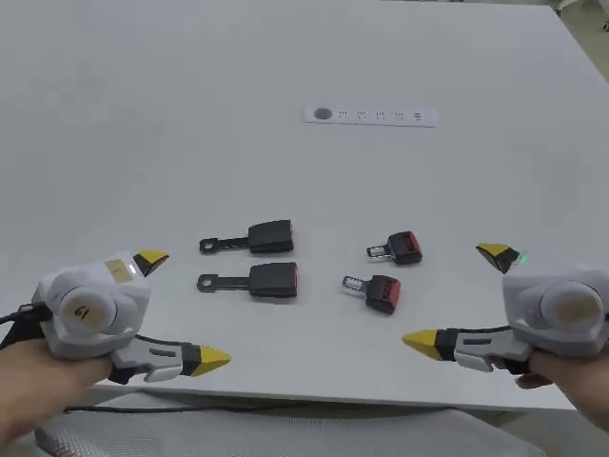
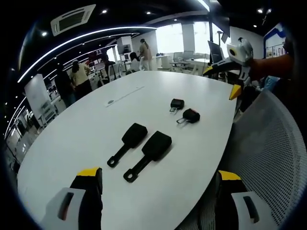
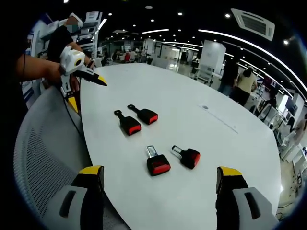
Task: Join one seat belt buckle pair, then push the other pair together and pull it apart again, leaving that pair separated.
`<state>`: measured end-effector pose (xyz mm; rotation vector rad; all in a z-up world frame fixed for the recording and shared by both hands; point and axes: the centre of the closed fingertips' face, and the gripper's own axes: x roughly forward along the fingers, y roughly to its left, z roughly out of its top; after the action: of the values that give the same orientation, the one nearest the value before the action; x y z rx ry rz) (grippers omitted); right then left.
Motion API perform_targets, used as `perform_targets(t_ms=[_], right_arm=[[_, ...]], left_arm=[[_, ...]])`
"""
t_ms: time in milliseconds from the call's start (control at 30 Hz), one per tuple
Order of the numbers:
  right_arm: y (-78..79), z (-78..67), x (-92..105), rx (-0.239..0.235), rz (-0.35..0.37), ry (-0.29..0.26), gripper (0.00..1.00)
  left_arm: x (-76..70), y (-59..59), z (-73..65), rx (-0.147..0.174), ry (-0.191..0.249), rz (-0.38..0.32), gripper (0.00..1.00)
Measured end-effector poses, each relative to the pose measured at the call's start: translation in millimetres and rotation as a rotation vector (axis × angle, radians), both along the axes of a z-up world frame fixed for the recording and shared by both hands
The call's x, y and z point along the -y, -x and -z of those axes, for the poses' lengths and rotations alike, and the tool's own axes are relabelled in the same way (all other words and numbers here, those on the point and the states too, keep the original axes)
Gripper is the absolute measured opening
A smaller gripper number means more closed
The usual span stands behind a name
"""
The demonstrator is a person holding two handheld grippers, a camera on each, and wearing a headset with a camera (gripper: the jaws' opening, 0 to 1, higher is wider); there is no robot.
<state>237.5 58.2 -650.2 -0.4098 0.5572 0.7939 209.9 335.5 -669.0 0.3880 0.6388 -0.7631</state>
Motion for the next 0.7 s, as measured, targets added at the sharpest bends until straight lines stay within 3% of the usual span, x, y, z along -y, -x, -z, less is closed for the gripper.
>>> perform_targets(t_ms=[233,333,700], right_arm=[[-0.8,0.1,0.5,0.003,0.004,0.002,0.99],[-1.1,-0.1,1.6,0.002,0.01,0.002,0.99],[-1.3,1.2,3.8,0.0,0.015,0.006,0.98]], left_arm=[[-4.5,-3.3,1.8,0.001,-0.016,0.004,0.95],[-4.7,-6.4,0.6,0.0,0.005,-0.013,0.97],[-3.8,-8.3,3.4,0.005,-0.017,0.002,0.96]])
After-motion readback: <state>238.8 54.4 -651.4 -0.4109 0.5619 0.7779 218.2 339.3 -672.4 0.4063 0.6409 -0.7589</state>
